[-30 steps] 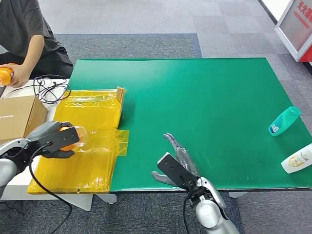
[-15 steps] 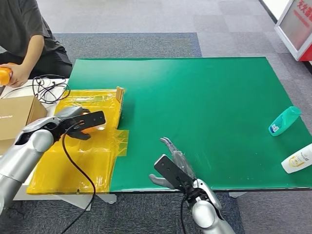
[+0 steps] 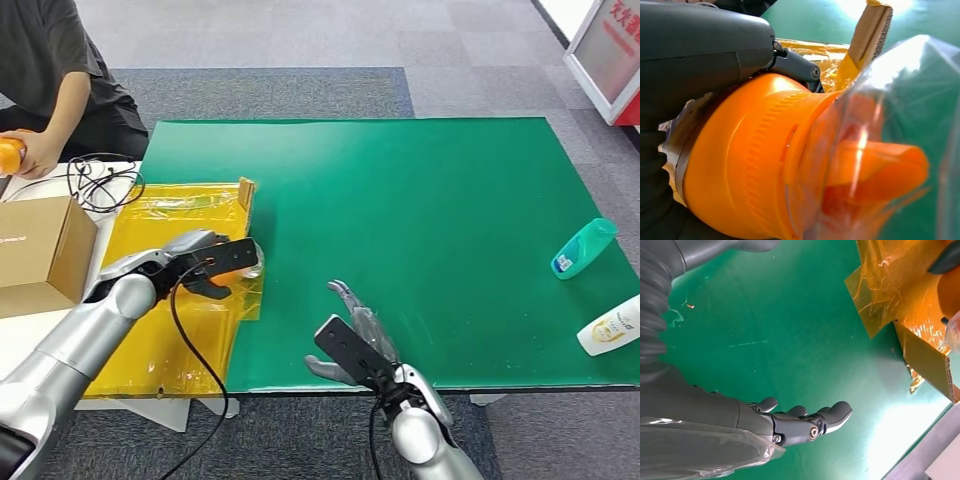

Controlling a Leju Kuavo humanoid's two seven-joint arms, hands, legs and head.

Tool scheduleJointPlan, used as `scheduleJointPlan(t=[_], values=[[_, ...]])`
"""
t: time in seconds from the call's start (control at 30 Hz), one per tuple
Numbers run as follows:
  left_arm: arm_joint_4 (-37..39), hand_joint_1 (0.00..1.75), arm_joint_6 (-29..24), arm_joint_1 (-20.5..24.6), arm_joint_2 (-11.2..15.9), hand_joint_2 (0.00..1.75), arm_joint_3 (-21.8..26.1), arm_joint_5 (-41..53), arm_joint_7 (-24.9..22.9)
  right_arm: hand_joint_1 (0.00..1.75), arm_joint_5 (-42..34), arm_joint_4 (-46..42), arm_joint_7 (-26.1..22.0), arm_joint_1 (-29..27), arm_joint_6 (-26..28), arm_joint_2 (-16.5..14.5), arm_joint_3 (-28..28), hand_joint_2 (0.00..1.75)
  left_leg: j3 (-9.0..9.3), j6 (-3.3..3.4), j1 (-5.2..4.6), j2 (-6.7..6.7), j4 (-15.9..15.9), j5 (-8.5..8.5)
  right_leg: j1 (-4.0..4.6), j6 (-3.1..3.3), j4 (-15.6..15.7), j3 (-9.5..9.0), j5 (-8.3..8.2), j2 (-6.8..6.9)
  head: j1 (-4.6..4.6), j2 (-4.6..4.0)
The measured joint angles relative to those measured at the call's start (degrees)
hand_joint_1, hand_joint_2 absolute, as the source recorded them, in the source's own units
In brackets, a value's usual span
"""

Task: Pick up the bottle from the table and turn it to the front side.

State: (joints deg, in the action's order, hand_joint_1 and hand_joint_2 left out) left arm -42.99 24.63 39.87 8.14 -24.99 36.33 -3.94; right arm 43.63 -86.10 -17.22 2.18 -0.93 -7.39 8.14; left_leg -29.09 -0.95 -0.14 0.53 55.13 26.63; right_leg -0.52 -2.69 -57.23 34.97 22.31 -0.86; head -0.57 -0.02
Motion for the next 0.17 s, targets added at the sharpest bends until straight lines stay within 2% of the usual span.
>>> scheduleJointPlan(t=[0.17], values=[[1.77, 1.61, -0.42, 0.31, -2.09, 1.75, -0.18, 0.05, 0.01, 0.0, 0.1, 0.57, -0.01, 0.64, -0.35, -0.08, 0.17, 1.75, 0.01, 0.0, 0.0, 0.0, 0.0, 0.0, -0.02, 0.0, 0.0, -0.03, 0.0, 0.0, -0.01, 0.0]])
